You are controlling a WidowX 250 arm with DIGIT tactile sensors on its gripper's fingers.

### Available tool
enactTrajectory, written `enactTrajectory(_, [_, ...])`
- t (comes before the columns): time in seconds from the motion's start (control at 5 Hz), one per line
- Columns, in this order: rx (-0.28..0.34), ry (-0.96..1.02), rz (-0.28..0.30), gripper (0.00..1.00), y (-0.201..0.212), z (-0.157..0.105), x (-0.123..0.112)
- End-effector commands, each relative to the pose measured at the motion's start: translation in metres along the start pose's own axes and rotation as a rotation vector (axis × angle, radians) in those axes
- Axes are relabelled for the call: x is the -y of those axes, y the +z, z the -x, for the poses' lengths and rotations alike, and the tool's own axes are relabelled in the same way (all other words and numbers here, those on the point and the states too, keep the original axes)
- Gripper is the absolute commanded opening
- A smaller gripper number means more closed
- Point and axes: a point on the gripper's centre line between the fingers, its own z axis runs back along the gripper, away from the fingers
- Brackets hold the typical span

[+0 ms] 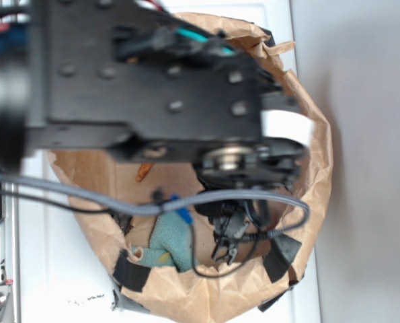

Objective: Grab the plastic pickle.

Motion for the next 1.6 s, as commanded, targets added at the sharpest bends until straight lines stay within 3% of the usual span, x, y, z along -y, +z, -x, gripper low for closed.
enactTrajectory(0.0, [0.083, 0.250, -0.061, 0.10, -0.007, -0.009, -0.005])
enactTrajectory(0.2, [0.072, 0.315, -0.083, 1.00, -0.024, -0.016, 0.000])
enactTrajectory(0.4, [0.125, 0.322, -0.132, 1.00, -0.037, -0.016, 0.001])
enactTrajectory(0.8, [0.152, 0.363, -0.257, 1.00, -0.039, -0.014, -0.028])
enactTrajectory(1.0, [0.116, 0.375, -0.278, 1.00, -0.033, -0.013, -0.038])
enactTrajectory(1.4, [0.116, 0.467, -0.247, 1.00, -0.045, -0.002, -0.048])
